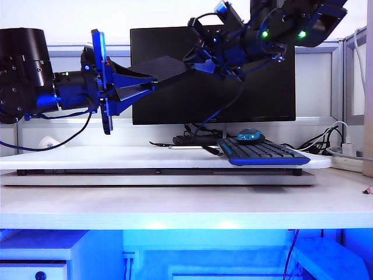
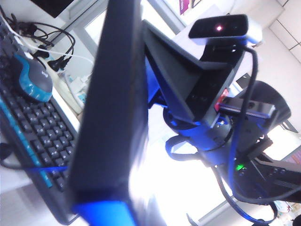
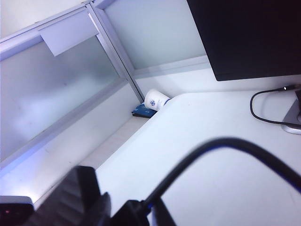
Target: Unplug the data cable of the portable hard drive.
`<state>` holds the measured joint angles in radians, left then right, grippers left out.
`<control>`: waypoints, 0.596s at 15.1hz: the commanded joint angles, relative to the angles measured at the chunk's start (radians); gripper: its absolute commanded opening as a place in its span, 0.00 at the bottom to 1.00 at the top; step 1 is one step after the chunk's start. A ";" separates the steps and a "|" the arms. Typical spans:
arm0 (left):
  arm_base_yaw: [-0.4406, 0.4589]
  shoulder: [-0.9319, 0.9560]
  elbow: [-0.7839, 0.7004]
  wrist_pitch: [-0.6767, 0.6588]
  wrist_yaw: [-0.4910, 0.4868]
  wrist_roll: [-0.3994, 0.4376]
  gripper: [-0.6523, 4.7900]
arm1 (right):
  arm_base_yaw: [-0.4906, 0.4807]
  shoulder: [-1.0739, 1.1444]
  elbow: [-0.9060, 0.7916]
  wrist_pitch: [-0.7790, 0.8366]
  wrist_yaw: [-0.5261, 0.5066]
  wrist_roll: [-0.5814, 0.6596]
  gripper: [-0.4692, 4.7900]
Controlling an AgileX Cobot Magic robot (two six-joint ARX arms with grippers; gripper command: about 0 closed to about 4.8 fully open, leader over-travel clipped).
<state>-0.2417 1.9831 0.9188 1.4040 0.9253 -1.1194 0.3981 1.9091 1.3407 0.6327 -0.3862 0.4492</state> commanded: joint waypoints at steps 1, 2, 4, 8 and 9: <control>-0.008 -0.013 0.008 0.050 0.020 0.005 0.11 | 0.003 -0.001 0.012 0.015 -0.002 0.000 0.18; -0.011 -0.013 0.010 0.050 0.022 0.005 0.11 | 0.003 -0.001 0.012 0.023 -0.009 0.000 0.08; -0.012 -0.013 0.010 0.050 0.042 0.005 0.11 | 0.003 -0.001 0.012 0.023 -0.008 0.000 0.08; -0.012 -0.013 0.010 0.049 0.117 -0.046 0.11 | 0.001 -0.001 0.012 0.023 0.055 0.000 0.08; -0.012 -0.013 0.010 0.049 0.142 -0.058 0.11 | -0.002 -0.001 0.012 0.023 0.067 0.000 0.08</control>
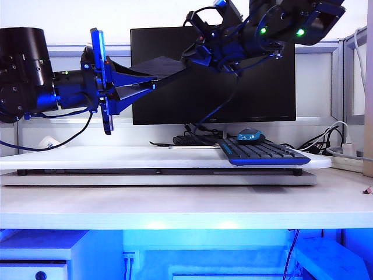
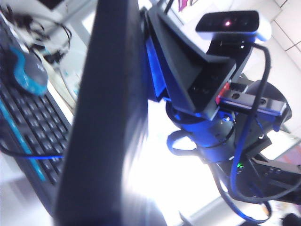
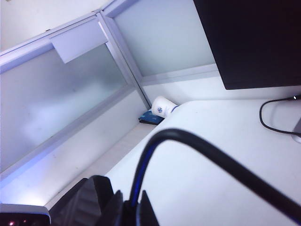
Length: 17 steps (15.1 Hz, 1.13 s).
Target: Unplug the data cable of the portable hard drive.
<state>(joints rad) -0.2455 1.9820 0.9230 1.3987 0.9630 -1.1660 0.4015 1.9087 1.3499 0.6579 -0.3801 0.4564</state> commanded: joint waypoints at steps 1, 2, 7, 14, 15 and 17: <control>-0.008 -0.012 0.006 0.055 0.213 -0.051 0.11 | -0.040 -0.001 0.003 0.006 0.114 -0.012 0.08; -0.008 -0.012 0.006 0.054 0.226 -0.067 0.11 | -0.054 -0.001 0.003 0.009 0.119 -0.011 0.08; -0.005 -0.012 0.005 0.054 0.249 -0.080 0.11 | -0.137 -0.001 0.003 0.044 0.148 -0.011 0.08; 0.008 -0.011 0.005 0.044 0.200 -0.055 0.11 | -0.265 -0.001 0.049 0.043 0.177 -0.016 0.08; 0.013 -0.011 0.005 0.019 0.169 -0.035 0.11 | -0.272 0.000 0.074 0.040 0.173 -0.016 0.08; 0.031 -0.011 0.006 -0.091 0.053 0.021 0.11 | -0.284 0.036 0.174 -0.003 0.133 -0.015 0.08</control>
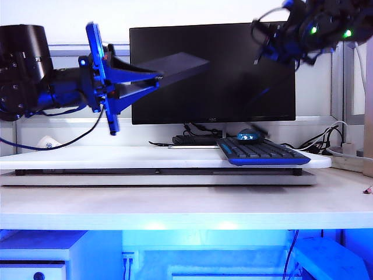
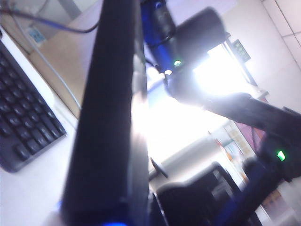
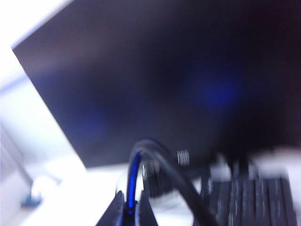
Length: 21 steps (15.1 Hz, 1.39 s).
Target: Unplug the data cable of the portable hard drive.
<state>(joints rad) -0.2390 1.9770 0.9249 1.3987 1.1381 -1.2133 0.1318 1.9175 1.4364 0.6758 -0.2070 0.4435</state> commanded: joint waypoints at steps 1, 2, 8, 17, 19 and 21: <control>0.041 -0.005 0.005 -0.175 -0.183 0.113 0.11 | -0.014 0.064 0.171 -0.079 -0.097 -0.002 0.08; 0.064 -0.004 0.011 -0.266 -0.221 0.161 0.11 | -0.004 0.104 0.253 -0.140 -0.145 -0.002 0.08; 0.146 0.077 0.209 -0.528 -0.263 0.236 0.11 | 0.088 0.318 0.500 -0.282 -0.162 0.004 0.08; 0.170 0.135 0.320 -0.653 -0.337 0.237 0.11 | 0.101 0.454 0.579 -0.464 -0.167 0.122 0.48; 0.179 0.135 0.320 -0.669 -0.357 0.238 0.11 | 0.103 0.454 0.579 -0.463 -0.209 0.187 0.51; 0.186 0.137 0.320 -0.676 -0.383 0.238 0.11 | 0.111 0.453 0.579 -0.463 -0.238 0.190 0.63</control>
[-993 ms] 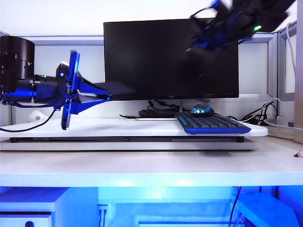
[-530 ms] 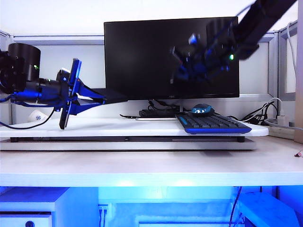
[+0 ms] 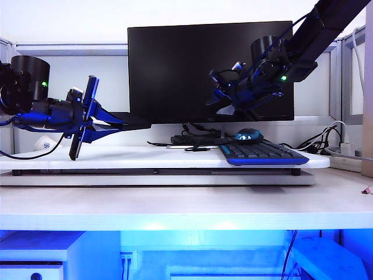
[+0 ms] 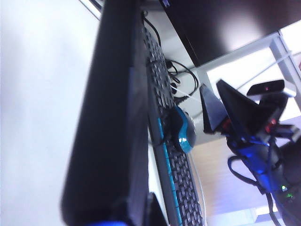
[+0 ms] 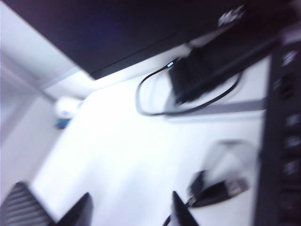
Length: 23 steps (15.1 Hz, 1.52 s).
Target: Unplug the data cable of the portable hard drive.
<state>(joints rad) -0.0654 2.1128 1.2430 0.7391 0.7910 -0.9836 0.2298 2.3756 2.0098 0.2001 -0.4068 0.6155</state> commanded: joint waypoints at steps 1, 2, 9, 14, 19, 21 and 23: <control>0.020 0.001 0.002 -0.022 -0.061 0.008 0.11 | 0.027 -0.007 0.005 0.013 -0.045 0.021 0.63; 0.026 0.001 0.002 -0.029 -0.080 0.008 0.11 | 0.035 -0.009 0.005 0.013 -0.048 0.021 0.63; 0.054 0.001 0.002 -0.235 -0.184 0.031 0.23 | 0.101 -0.010 0.012 0.040 -0.116 0.042 0.63; 0.060 0.001 0.002 -0.253 -0.288 0.260 0.36 | 0.114 -0.010 0.017 0.043 -0.118 0.043 0.63; 0.060 0.001 0.003 -0.336 -0.352 0.556 0.74 | 0.115 -0.010 0.019 0.043 -0.129 0.035 0.63; 0.059 0.000 0.003 -0.346 -0.369 0.620 0.98 | 0.116 -0.010 0.019 0.043 -0.134 0.025 0.64; 0.059 0.000 0.012 -0.364 -0.369 0.699 0.99 | 0.116 -0.010 0.019 0.037 -0.138 -0.013 0.74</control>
<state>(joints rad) -0.0029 2.0933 1.2636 0.4908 0.4305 -0.3290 0.3405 2.3745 2.0232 0.2264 -0.5388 0.6300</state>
